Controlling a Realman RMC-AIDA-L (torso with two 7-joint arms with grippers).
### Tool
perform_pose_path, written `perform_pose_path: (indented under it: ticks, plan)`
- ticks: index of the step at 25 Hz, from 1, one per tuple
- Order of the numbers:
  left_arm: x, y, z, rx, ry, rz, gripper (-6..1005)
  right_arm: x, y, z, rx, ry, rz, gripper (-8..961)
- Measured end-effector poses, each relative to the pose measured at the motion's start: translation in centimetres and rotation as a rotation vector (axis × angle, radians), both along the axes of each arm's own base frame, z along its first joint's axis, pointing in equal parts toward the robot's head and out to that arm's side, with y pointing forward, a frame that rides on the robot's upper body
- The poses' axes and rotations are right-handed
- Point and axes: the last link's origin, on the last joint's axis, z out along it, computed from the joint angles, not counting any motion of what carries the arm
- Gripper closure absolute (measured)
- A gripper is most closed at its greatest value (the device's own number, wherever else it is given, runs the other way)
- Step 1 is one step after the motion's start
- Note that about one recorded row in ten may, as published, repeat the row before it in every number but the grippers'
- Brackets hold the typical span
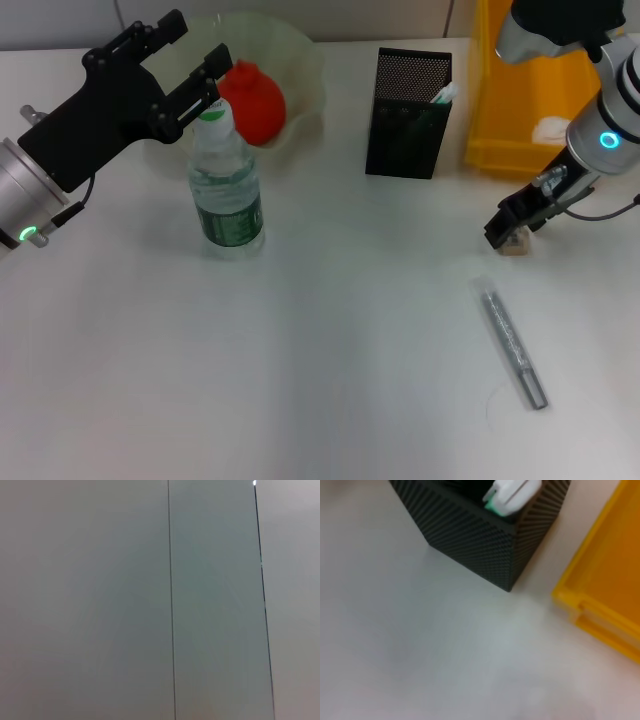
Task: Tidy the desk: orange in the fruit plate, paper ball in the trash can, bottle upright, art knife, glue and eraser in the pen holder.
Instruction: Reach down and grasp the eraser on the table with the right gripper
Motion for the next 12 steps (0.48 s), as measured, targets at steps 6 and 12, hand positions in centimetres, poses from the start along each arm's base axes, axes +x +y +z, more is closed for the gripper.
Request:
perform_pose_path:
  ticks: [6,12]
  plan:
    - [-0.1,0.0,0.0,0.000,0.002,0.006,378,0.1,0.0,-0.3,0.000,0.000,-0.001,381]
    - [-0.2,-0.1,0.0,0.001,0.003,0.011,377,0.3,0.1,-1.0,-0.010,-0.007,-0.004,385]
